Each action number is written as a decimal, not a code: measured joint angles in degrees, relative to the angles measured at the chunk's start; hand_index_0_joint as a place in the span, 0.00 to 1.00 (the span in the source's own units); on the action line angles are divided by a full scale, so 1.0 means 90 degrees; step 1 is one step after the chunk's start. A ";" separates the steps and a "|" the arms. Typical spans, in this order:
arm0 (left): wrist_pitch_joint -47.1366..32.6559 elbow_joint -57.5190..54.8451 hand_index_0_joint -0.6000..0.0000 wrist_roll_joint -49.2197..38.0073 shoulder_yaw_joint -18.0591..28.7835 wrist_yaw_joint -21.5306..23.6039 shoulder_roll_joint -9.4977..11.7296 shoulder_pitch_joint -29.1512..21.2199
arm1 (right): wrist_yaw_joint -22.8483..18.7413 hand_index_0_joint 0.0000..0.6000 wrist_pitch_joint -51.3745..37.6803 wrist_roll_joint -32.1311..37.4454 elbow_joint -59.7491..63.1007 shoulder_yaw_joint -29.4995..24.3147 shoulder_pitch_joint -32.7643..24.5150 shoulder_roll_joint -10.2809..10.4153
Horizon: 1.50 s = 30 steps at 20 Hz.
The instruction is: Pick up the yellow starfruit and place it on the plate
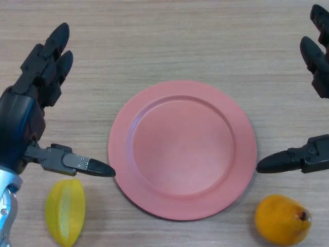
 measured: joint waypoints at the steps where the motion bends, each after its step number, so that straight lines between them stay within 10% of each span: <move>1: 0.0024 -0.0037 1.00 0.0000 0.0000 0.0000 0.0000 0.0013 | 0.0000 0.00 0.0000 0.0001 0.0003 0.0000 0.0024 0.0008; 13: -0.0029 -0.0428 1.00 0.0552 0.0746 -0.0520 -0.0048 0.0693 | 0.0004 0.00 -0.0056 0.0003 0.0453 0.0148 -0.0089 0.0014; 21: -0.2816 0.0382 1.00 0.1124 0.1996 -0.1742 -0.0651 0.1797 | 0.0026 0.00 -0.0471 -0.0022 0.1374 0.0609 -0.0470 0.0217; 30: -0.5048 0.2479 1.00 0.2434 0.2510 -0.1752 -0.0822 0.2117 | 0.0010 0.00 -0.0517 -0.0020 0.1610 0.1002 -0.0617 0.0332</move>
